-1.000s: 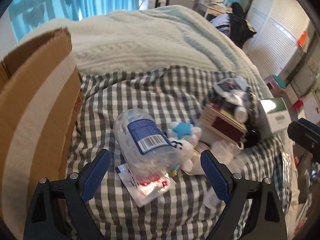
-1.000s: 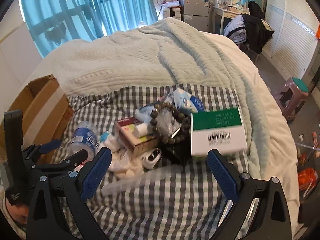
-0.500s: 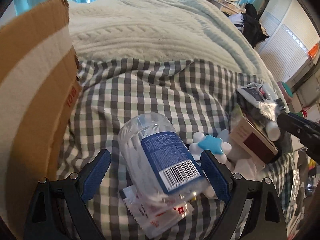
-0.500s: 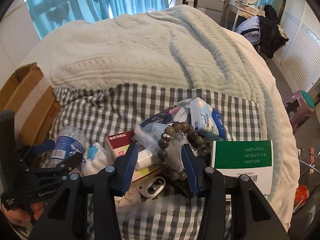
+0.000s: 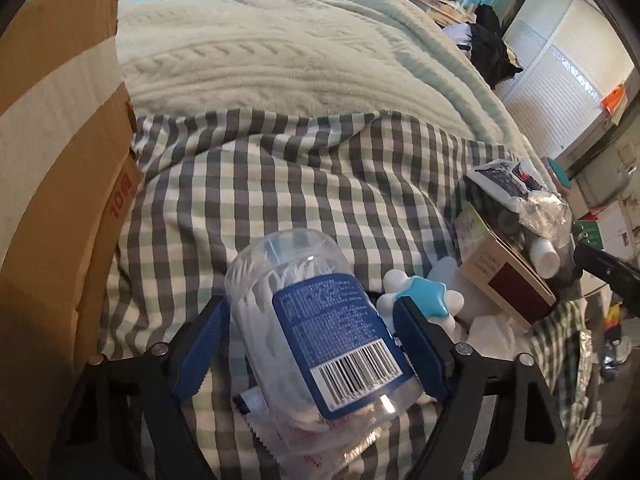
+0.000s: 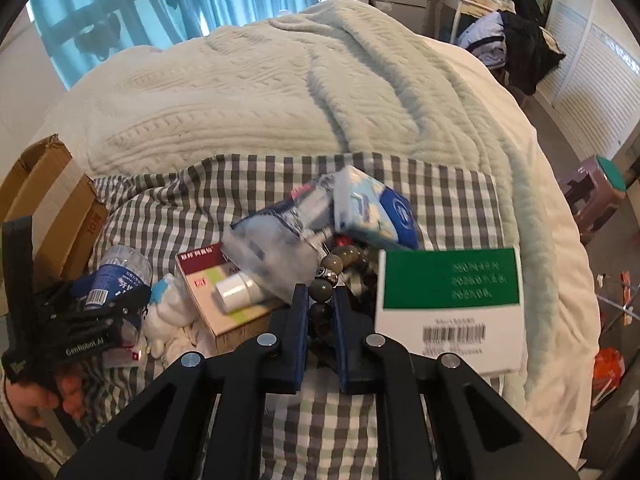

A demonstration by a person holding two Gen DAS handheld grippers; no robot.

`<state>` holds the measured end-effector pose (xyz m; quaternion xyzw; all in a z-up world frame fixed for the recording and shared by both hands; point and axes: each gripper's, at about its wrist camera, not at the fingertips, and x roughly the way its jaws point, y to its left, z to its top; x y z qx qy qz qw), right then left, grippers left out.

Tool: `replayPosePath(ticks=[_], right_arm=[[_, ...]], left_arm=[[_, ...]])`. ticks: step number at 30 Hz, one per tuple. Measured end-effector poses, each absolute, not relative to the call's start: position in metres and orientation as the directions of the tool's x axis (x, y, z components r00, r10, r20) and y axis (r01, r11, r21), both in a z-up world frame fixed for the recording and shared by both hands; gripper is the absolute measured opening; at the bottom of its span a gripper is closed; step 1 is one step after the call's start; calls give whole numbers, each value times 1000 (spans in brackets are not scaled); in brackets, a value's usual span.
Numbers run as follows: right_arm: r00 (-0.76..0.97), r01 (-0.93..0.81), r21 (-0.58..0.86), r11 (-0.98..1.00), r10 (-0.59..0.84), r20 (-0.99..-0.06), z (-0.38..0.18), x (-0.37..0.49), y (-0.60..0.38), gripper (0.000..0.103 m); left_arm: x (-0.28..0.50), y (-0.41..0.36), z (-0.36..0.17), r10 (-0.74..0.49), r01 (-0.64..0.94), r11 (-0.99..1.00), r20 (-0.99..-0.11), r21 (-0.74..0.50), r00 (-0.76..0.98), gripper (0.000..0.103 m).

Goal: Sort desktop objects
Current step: 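Grasp the clear cotton-swab tub with the left gripper while the right grasps the bead bracelet, then carry the tub and bracelet into the box and open both grippers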

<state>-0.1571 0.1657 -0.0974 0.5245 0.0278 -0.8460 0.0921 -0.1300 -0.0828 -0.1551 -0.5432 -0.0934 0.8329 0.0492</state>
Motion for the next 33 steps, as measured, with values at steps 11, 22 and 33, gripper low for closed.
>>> replayPosePath(ticks=[11, 22, 33], right_arm=[[-413, 198, 48, -979, -128, -902, -103, -147, 165, 11], [-446, 208, 75, -975, -163, -880, -82, -143, 165, 11], [-475, 205, 117, -972, -203, -856, -51, -126, 164, 11]], left_arm=[[-133, -92, -168, 172, 98, -969, -907, -226, -384, 95], [-126, -89, -156, 247, 92, -949, -892, -302, -379, 66], [-108, -67, -114, 274, -8, -953, -854, -302, -442, 66]])
